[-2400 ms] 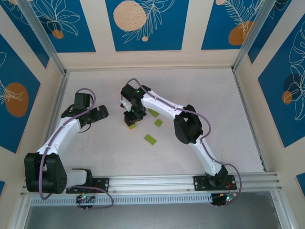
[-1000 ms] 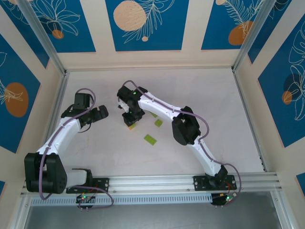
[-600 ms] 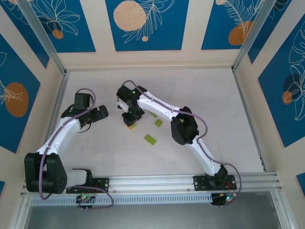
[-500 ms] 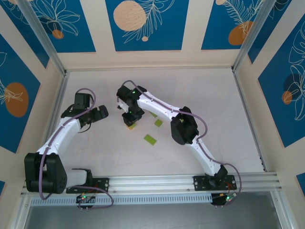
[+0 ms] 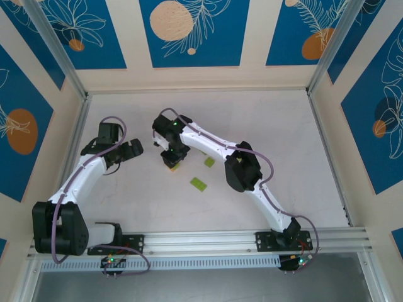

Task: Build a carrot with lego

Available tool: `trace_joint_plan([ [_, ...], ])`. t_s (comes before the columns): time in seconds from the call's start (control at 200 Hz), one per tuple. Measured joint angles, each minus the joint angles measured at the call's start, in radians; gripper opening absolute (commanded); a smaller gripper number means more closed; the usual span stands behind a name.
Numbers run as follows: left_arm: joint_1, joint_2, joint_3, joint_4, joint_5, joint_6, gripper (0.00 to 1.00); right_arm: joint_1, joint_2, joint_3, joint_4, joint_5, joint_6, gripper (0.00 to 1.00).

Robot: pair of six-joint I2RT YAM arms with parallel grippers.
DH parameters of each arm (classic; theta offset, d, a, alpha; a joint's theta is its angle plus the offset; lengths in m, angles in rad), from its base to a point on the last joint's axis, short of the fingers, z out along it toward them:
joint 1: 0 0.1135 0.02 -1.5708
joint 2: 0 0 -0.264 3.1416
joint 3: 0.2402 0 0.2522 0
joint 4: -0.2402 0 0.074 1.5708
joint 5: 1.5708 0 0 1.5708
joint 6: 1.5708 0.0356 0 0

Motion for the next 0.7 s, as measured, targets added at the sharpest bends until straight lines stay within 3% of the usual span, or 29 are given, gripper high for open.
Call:
trace_joint_plan([
  [0.295, 0.0, 0.0, 0.0, 0.0, 0.0, 0.0, 0.97, 0.001, 0.093, 0.172, -0.123, 0.0, -0.008, 0.31],
  [0.7, 0.0, 0.0, 0.0, 0.0, 0.0, 0.0, 0.97, 0.001, 0.082, 0.149, -0.112, -0.001, -0.007, 0.3],
])
